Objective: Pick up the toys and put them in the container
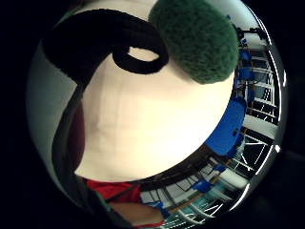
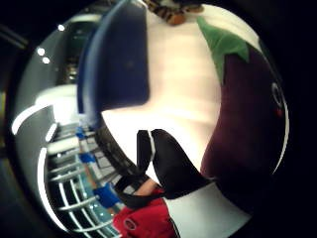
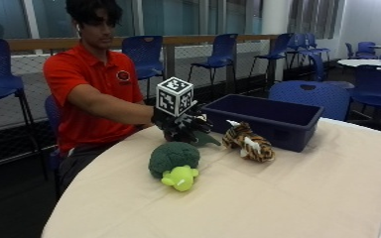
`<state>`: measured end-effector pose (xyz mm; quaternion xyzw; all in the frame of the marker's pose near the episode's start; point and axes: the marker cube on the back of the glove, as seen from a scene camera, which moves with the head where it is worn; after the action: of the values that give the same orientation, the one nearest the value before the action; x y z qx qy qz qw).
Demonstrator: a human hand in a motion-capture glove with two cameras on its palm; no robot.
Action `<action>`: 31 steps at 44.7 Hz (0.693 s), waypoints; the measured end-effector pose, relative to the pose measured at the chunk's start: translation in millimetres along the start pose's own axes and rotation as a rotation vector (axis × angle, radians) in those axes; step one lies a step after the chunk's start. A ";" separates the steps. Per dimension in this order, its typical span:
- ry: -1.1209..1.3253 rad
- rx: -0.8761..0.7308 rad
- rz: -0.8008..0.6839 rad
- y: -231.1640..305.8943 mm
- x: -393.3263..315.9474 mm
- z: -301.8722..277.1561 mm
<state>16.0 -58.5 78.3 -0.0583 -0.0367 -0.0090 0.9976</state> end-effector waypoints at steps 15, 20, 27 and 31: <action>0.155 -0.092 -0.031 1.4 -14.2 24.6; 0.140 -0.016 -0.008 1.5 -15.2 23.1; 0.105 0.095 0.001 -3.7 -12.5 15.6; 0.081 0.097 -0.015 1.3 -10.6 7.7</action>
<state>4.8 -56.2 84.9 -0.0090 0.0030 -0.0169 0.9998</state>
